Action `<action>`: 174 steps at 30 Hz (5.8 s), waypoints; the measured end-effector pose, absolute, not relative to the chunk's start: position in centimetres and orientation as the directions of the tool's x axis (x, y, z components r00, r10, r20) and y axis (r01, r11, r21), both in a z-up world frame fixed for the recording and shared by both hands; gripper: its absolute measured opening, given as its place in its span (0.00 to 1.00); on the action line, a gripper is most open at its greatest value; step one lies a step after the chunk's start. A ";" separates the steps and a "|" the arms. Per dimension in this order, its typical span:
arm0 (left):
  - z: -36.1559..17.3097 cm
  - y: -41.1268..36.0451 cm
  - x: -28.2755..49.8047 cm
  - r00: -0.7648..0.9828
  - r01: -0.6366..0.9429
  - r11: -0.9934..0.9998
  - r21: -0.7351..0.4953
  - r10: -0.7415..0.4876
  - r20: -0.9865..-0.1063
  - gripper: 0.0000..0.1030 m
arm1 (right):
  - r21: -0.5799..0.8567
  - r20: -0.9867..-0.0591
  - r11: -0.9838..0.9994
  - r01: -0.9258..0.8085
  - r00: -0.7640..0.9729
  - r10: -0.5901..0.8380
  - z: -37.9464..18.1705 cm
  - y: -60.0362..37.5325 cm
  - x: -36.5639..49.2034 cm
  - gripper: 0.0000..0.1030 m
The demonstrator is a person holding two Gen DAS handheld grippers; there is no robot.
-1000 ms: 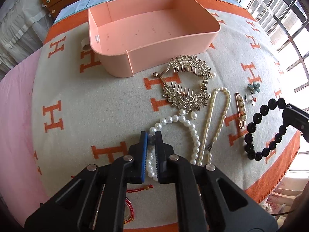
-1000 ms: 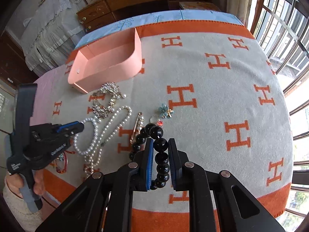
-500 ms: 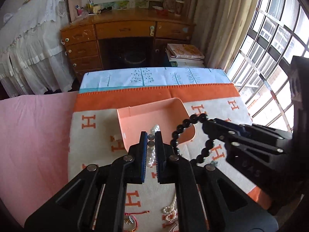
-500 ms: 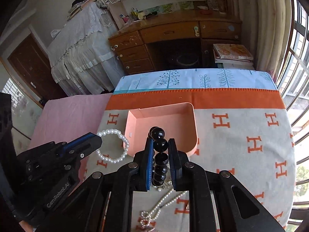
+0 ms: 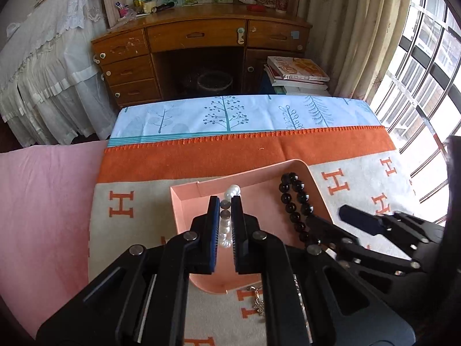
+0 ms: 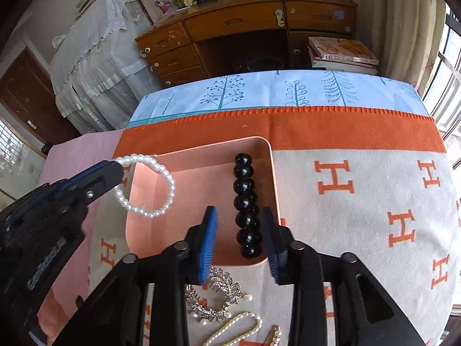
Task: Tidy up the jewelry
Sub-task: 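Carry both bracelets into the pink tray and open both tools, then move the right tool to the pink-strap watch and grasp its strap, then grasp the red string bracelet with the left tool while the right tool holds the watch, then lower the watch and red bracelet into the pink tray and open both tools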
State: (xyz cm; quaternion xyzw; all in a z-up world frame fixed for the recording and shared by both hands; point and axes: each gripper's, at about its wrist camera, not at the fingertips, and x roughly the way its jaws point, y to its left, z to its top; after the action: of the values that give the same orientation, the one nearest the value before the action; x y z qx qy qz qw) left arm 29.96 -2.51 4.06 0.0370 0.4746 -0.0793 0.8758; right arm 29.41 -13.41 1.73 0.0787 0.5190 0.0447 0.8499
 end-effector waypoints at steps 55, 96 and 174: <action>-2.4 11.9 3.1 0.423 0.076 0.995 -0.065 -0.092 -0.902 0.06 | -0.117 -0.919 0.813 -0.571 0.373 0.130 -2.5 -4.3 -0.2 0.54; -6.1 11.1 9.4 0.230 0.052 0.982 -0.181 -0.188 -0.955 0.20 | 0.082 -0.880 0.919 -0.386 0.404 0.248 -5.8 -6.5 -1.1 0.05; 1.3 0.8 22.8 0.536 0.267 0.964 -0.005 -0.153 -0.830 0.05 | 0.164 -0.774 0.985 -0.059 0.611 0.166 1.4 -14.1 23.1 0.40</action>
State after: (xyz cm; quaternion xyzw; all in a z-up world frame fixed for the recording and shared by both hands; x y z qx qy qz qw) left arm 22.83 0.81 1.32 0.0612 0.4665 -0.1201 0.8742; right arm 23.11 -14.13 1.45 0.0610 0.4366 0.0630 0.8954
